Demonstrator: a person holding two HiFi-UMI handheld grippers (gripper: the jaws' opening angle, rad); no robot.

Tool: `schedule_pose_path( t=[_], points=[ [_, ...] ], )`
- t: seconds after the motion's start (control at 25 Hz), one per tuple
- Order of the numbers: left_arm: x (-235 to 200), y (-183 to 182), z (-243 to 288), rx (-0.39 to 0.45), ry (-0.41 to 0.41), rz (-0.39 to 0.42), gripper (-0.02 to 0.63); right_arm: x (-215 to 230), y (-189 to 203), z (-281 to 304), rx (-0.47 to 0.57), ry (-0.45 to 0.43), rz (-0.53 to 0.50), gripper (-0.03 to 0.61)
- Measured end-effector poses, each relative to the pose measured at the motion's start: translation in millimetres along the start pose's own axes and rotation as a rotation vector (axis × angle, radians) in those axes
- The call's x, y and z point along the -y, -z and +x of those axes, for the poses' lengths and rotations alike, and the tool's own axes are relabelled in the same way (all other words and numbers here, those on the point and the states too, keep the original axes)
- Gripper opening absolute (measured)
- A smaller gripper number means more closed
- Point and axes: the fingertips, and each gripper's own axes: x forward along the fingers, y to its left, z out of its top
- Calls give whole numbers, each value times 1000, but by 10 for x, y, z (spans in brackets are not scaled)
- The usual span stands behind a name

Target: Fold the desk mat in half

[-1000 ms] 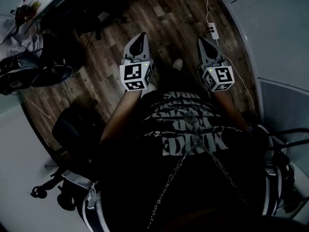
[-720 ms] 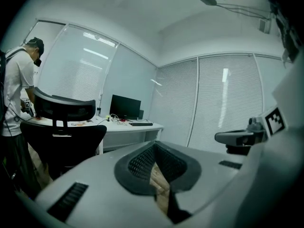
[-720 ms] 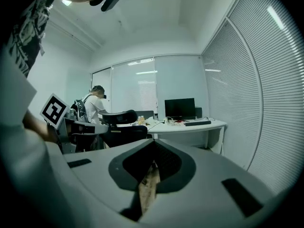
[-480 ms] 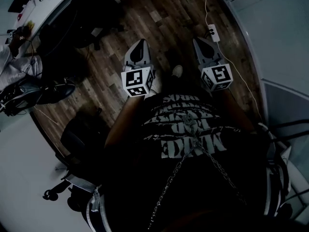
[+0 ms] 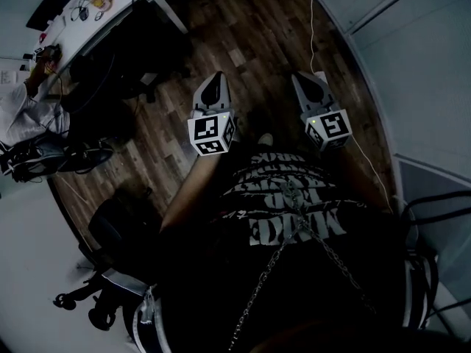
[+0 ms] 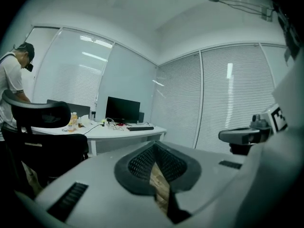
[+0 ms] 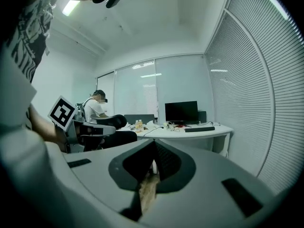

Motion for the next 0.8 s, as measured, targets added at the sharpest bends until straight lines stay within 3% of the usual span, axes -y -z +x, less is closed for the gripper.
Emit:
schedule_pose_path(
  t=[0.24,0.64,0.8],
  points=[
    [35,-120,49,30,12,18,5,62,-41,-60,13,25,-8,-2],
    [313,-37,236,29,121,52,5,282,68,-220,38,126,4,-2],
    [242,-196,733,35,152,48,5,627,-70,48,59,174,-12,-2]
  ],
)
